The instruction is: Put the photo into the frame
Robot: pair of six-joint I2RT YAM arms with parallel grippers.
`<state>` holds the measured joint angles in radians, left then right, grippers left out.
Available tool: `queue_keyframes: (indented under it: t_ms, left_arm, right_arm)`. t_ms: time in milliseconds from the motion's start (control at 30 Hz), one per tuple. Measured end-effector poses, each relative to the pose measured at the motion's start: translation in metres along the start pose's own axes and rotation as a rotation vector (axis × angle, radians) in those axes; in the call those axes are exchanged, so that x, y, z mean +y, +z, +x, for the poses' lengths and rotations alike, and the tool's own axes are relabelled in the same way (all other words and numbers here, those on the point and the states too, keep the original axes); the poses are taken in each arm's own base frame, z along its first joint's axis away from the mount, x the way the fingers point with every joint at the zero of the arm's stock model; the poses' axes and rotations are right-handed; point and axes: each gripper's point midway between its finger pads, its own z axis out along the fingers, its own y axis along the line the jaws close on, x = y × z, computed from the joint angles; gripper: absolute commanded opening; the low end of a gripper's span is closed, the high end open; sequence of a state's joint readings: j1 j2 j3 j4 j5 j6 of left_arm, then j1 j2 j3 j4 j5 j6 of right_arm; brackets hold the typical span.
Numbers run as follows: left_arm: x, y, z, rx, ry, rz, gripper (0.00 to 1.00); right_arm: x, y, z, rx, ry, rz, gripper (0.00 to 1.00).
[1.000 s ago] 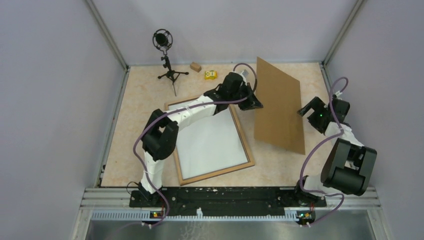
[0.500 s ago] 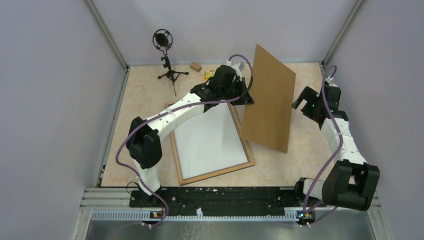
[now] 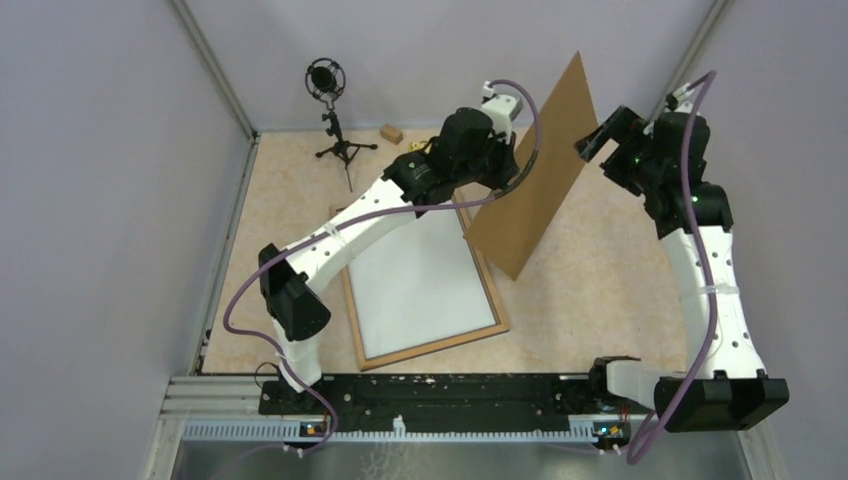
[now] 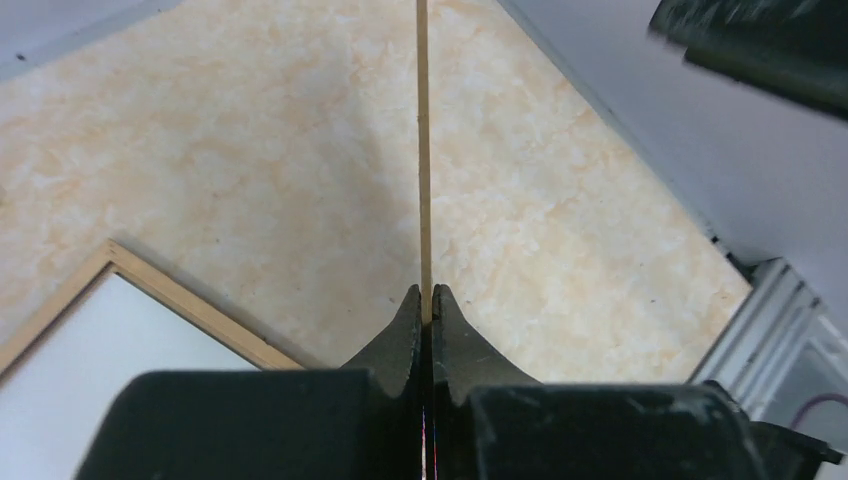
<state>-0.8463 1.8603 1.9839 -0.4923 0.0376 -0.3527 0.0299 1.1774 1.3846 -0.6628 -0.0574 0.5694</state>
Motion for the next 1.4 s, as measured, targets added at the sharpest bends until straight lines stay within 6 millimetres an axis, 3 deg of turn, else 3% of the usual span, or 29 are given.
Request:
queue_keyframes:
  t_ms: [167, 367, 533, 767, 933, 1200, 1333, 1400]
  left_arm:
    - [-0.024, -0.001, 0.008, -0.014, 0.179, -0.025, 0.00]
    - [-0.068, 0.000, -0.001, -0.079, 0.364, -0.050, 0.00]
    - [-0.096, 0.009, 0.009, -0.102, 0.507, -0.099, 0.00]
    - [-0.116, 0.025, 0.048, -0.067, 0.698, -0.176, 0.00]
    - [-0.118, 0.024, 0.061, -0.038, 0.774, -0.207, 0.00]
    - [-0.119, 0.021, 0.076, 0.002, 0.825, -0.223, 0.00]
    - [-0.114, 0.026, 0.093, 0.030, 0.834, -0.222, 0.00]
    - [-0.112, 0.026, 0.096, 0.025, 0.837, -0.221, 0.00]
  right_arm:
    - [0.037, -0.030, -0.035, -0.090, 0.089, -0.078, 0.88]
    - [0.063, -0.048, -0.047, -0.115, 0.145, -0.108, 0.86]
    - [0.048, -0.041, -0.042, -0.110, 0.167, 0.002, 0.84]
    - [0.003, -0.043, -0.020, -0.106, 0.181, 0.188, 0.74]
    - [-0.014, -0.054, -0.015, -0.153, 0.217, 0.225, 0.68]
    - [-0.023, -0.061, -0.014, -0.248, 0.336, 0.198, 0.60]
    - [-0.031, -0.058, -0.001, -0.247, 0.401, 0.200, 0.61]
    - [-0.033, -0.058, 0.003, -0.252, 0.426, 0.201, 0.66]
